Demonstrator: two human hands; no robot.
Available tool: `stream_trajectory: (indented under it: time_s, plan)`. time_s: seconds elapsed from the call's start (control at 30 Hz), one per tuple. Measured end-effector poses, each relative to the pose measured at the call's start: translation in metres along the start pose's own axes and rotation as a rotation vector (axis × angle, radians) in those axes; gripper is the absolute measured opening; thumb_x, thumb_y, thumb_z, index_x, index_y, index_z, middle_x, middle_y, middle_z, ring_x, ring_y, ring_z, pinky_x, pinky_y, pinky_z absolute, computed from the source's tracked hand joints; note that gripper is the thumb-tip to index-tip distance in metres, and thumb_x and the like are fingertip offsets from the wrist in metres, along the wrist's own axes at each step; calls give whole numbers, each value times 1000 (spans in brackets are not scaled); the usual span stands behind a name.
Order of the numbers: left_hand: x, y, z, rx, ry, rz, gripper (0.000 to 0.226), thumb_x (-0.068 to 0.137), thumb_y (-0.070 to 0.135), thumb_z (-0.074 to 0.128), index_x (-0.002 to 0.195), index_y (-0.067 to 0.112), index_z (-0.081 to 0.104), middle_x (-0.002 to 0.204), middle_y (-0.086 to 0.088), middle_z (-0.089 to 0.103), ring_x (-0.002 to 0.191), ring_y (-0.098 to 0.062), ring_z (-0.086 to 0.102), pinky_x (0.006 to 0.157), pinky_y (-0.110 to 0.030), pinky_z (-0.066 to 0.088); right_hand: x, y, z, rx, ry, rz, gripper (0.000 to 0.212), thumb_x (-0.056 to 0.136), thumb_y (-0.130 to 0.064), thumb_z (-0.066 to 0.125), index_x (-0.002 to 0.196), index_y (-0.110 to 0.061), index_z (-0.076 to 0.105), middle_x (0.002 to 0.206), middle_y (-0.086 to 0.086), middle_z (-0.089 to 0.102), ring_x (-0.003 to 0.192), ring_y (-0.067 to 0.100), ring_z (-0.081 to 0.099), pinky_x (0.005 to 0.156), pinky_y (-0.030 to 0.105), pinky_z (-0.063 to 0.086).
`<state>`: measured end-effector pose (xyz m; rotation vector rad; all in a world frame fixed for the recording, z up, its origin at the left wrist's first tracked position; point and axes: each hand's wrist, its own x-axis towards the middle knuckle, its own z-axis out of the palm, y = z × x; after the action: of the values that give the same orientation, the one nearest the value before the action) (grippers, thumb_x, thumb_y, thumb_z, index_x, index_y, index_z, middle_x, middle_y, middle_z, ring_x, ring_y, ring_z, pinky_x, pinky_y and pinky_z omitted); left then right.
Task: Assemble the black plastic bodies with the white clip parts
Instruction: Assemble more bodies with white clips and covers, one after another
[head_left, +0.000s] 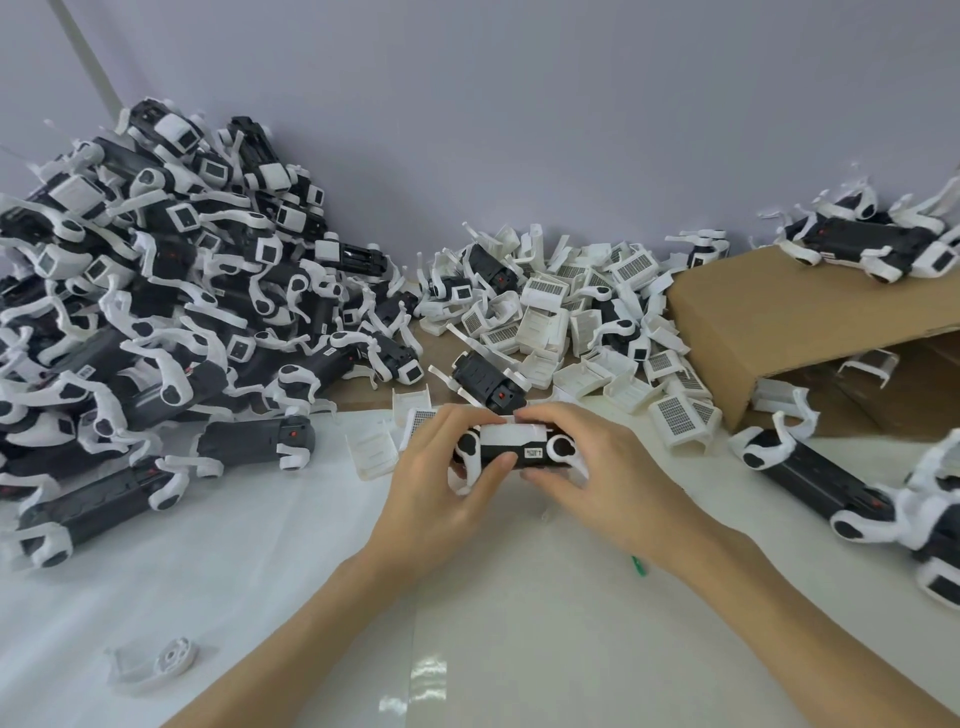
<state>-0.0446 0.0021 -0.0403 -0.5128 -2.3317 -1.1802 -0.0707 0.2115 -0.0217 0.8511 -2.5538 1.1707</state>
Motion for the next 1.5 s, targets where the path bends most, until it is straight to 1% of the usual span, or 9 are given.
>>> stream_trajectory:
  time_s: [0.27, 0.43, 0.53, 0.7, 0.8, 1.1, 1.3, 1.4, 1.5]
  plan:
    - [6, -2, -2, 78, 26, 157, 31, 99, 28, 73, 126, 14, 69, 127, 7, 63, 118, -22, 60, 101, -38, 47, -2, -4, 1, -187, 98, -69, 36, 92, -27, 80, 123, -23, 63, 116, -13, 65, 101, 19, 62, 87, 40, 51]
    - [10, -6, -8, 78, -29, 342, 30, 98, 19, 75, 128, 19, 71, 146, -8, 40, 139, -18, 47, 111, -29, 44, 2, -9, -19, 516, -222, 139, 38, 101, -37, 60, 138, -31, 56, 130, -12, 66, 126, 6, 60, 104, 22, 46]
    - [8, -8, -10, 185, -42, 438, 34, 100, 23, 73, 133, 25, 66, 153, -6, 38, 138, -13, 46, 109, -25, 46, 3, -4, -25, 354, -204, 120, 23, 109, -31, 53, 125, -29, 69, 109, -11, 73, 108, 10, 65, 97, 31, 48]
    - [2, -1, -3, 21, 29, 124, 71, 93, 48, 75, 150, 26, 40, 146, 0, 40, 141, -23, 45, 117, -34, 41, 2, -3, -19, 197, 48, 53, 27, 93, -23, 78, 119, -27, 72, 112, -16, 70, 112, 7, 61, 103, 28, 45]
    - [5, 5, -2, -144, 46, -89, 54, 94, 46, 73, 139, 34, 47, 129, 19, 56, 128, -15, 56, 104, -24, 46, 1, -9, -9, 60, 100, -76, 35, 86, -25, 85, 118, -23, 72, 113, -17, 68, 113, 7, 59, 103, 29, 41]
    - [7, 5, -3, -238, 5, -79, 35, 97, 29, 72, 130, 23, 63, 116, 15, 71, 115, -18, 68, 96, -29, 53, 1, -3, -4, -96, 107, -102, 24, 98, -28, 72, 121, -22, 73, 112, -12, 70, 113, 2, 54, 112, 41, 32]
    - [10, 7, -15, 85, -41, 82, 52, 87, 59, 76, 130, 30, 64, 129, 17, 59, 127, -9, 55, 107, -31, 42, 1, -8, -10, 319, -14, 87, 19, 104, -20, 63, 119, -25, 73, 105, -3, 71, 103, 17, 65, 86, 36, 57]
    - [12, 5, -22, -85, -187, 25, 63, 77, 46, 93, 130, 26, 66, 134, 8, 63, 131, -20, 59, 110, -32, 46, 1, -11, -13, 567, -56, 206, 19, 107, -18, 55, 120, -24, 69, 105, 17, 69, 103, 37, 67, 78, 33, 55]
    - [10, 6, -22, -241, -143, -111, 59, 69, 43, 97, 119, 29, 70, 114, 5, 76, 112, -24, 70, 97, -39, 56, 1, -11, -9, 623, -57, 245, 19, 109, -19, 51, 121, -19, 65, 107, 36, 65, 94, 50, 64, 82, 38, 49]
